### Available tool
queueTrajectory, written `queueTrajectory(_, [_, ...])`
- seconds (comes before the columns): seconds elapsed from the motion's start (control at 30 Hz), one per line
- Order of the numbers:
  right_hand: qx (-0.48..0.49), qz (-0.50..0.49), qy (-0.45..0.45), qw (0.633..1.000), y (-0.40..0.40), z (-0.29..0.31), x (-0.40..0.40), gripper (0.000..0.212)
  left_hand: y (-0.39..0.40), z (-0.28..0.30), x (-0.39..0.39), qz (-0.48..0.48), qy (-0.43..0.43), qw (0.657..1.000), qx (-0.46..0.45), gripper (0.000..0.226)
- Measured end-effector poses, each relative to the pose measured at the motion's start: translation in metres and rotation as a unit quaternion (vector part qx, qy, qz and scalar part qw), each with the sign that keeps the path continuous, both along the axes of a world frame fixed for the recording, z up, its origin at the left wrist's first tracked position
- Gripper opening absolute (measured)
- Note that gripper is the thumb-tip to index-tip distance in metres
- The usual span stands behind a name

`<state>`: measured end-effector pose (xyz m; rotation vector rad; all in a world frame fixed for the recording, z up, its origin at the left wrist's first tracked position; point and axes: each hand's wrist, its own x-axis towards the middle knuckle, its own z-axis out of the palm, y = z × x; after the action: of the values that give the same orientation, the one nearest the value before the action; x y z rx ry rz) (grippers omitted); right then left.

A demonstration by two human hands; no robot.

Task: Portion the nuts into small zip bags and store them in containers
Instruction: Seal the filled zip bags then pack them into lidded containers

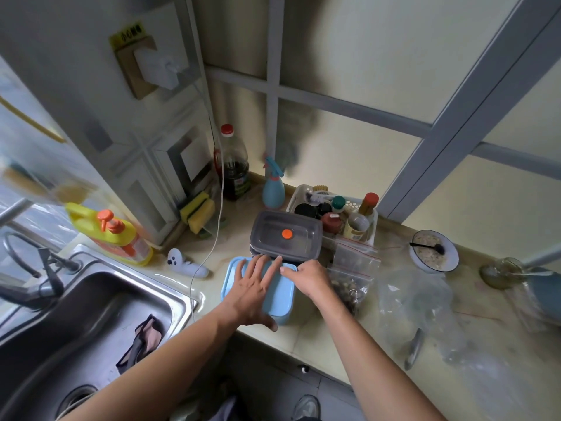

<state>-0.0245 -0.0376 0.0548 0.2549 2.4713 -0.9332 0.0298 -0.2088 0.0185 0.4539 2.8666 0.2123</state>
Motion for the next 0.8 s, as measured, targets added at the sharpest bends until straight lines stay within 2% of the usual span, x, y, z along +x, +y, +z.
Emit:
queueTrajectory(0.17, [-0.102,-0.027,-0.022,0.994,0.005,-0.008,-0.002,0.048,-0.007,0.0,0.009,0.005,0.042,0.998,0.049,0.152])
queueTrajectory(0.37, [-0.206,-0.038,-0.027,0.977,0.023,-0.001,-0.013,0.019,-0.011,0.005,0.023,0.041,0.184,0.973,0.133,0.125])
queueTrajectory(0.5, [-0.255,-0.109,0.021,0.961,0.033,0.006,-0.028,0.032,-0.013,0.003,0.026,0.088,0.246,0.955,0.143,0.1])
queueTrajectory(0.57, [-0.283,-0.176,0.04,0.942,0.037,0.01,-0.038,0.031,-0.013,0.003,0.027,0.105,0.235,0.957,0.135,0.092])
queueTrajectory(0.63, [-0.278,-0.225,0.043,0.933,0.04,0.009,-0.049,0.038,-0.012,0.003,0.024,0.117,0.191,0.968,0.11,0.086])
queueTrajectory(0.7, [-0.26,-0.24,0.038,0.935,0.043,0.004,-0.059,0.046,-0.009,0.003,0.02,0.122,0.148,0.979,0.076,0.082])
queueTrajectory(0.8, [-0.23,-0.227,0.025,0.946,0.046,0.0,-0.07,0.041,-0.001,0.003,0.013,0.114,0.107,0.987,0.045,0.077])
